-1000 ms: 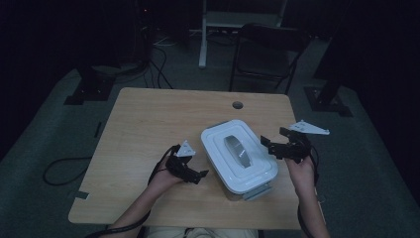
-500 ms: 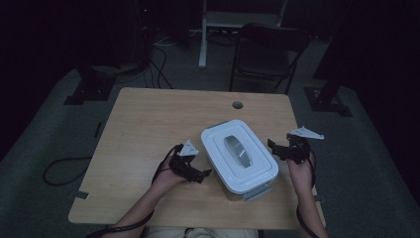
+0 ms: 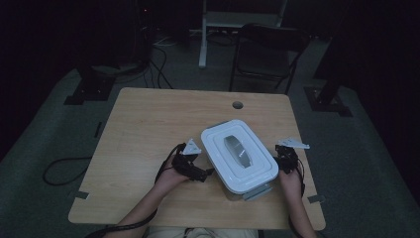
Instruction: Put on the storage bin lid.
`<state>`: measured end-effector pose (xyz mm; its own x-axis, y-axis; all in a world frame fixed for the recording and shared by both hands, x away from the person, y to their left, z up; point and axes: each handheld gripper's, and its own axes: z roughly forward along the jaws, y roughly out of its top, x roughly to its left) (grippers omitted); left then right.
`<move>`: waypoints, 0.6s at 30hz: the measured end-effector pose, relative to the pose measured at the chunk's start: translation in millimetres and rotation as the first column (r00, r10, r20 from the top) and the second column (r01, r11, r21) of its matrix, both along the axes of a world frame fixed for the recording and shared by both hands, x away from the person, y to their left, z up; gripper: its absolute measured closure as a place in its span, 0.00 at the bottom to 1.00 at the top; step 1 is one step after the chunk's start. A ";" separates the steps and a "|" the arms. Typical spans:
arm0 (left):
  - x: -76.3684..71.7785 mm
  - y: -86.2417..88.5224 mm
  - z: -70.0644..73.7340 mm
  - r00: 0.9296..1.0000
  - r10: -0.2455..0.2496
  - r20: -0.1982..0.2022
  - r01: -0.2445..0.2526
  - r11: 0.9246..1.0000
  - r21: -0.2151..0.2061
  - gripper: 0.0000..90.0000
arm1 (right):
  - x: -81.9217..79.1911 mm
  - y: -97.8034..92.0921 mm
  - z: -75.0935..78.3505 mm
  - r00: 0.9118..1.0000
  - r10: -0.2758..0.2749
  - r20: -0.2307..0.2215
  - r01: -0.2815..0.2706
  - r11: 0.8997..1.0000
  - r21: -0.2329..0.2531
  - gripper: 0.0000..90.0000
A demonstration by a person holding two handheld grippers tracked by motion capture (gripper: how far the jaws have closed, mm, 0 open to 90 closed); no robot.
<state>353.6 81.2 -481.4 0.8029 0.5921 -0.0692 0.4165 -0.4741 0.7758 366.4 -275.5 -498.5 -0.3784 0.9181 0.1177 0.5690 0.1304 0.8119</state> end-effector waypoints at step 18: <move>15.8 24.6 6.7 0.996 0.082 0.038 -0.084 0.994 0.063 0.00 | -10.9 30.8 -3.1 0.996 0.085 -0.005 -0.085 0.995 0.053 0.25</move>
